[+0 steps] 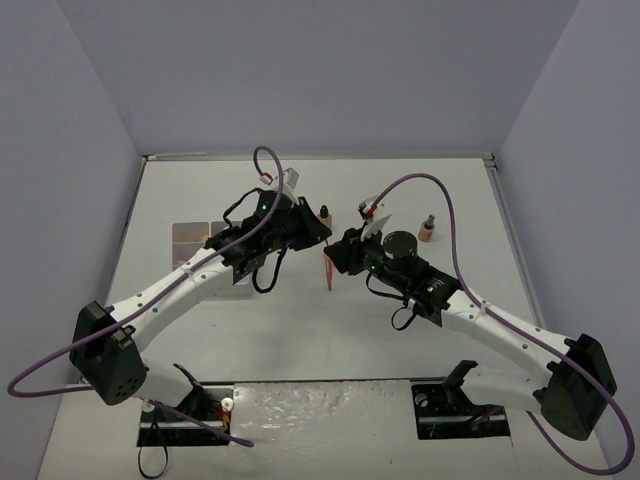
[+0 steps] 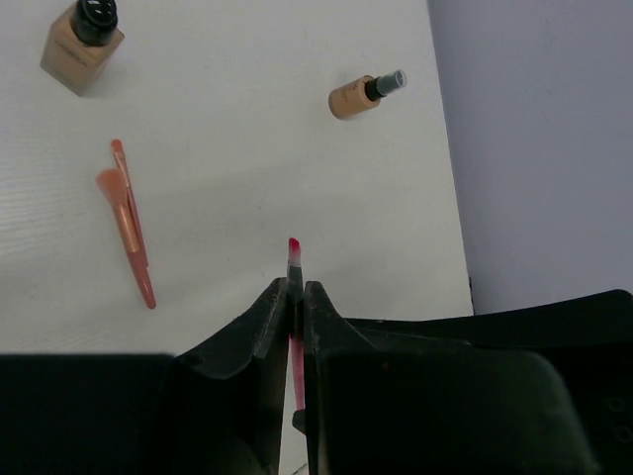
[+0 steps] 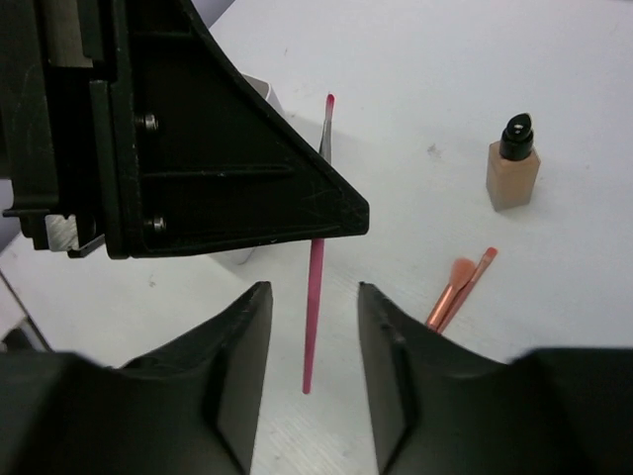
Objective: Organize the makeup
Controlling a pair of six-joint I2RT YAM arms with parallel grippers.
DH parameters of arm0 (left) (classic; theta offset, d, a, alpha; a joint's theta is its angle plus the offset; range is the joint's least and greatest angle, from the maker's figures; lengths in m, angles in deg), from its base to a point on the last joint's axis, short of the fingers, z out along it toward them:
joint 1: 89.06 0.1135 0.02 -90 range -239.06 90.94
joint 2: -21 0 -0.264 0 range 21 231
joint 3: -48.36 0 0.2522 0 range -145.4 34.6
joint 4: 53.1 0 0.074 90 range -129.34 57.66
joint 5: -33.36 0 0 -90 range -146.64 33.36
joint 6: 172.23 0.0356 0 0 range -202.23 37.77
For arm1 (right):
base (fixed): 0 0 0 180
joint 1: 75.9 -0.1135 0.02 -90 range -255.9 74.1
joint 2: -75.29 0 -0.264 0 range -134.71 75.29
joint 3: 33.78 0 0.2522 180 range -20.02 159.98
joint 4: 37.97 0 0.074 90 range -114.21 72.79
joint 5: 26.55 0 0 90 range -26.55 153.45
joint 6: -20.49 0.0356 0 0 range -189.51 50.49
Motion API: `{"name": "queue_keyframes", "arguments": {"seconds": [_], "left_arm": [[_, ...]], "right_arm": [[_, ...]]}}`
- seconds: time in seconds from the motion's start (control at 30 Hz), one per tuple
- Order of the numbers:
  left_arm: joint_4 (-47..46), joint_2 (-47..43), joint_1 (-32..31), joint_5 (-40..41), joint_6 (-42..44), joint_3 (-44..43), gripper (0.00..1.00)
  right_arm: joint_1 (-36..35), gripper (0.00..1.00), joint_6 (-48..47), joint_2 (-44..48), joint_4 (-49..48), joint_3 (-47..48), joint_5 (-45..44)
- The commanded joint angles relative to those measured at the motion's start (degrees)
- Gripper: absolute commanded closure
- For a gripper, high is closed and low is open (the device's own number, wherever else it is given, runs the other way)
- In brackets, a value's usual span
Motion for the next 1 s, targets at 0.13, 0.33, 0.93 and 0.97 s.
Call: {"name": "queue_keyframes", "arguments": {"seconds": [0.13,0.33,0.93,0.97], "left_arm": [[3.13,-8.57,-0.08,18.20,16.56,-1.14,1.00],[2.37,-16.28,4.17,29.08,27.82,6.28,1.00],[-23.55,-15.78,15.55,31.77,42.68,20.76,1.00],[-24.72,-15.23,15.55,31.77,42.64,21.54,1.00]], "right_arm": [[-0.46,0.26,-1.05,1.53,1.05,3.23,-6.23],[-0.15,0.05,-1.27,1.10,5.25,1.97,-11.55],[0.48,0.01,-0.95,-1.20,5.80,-0.96,-11.18],[0.56,0.01,-0.99,-1.28,5.80,-1.08,-11.29]]}}
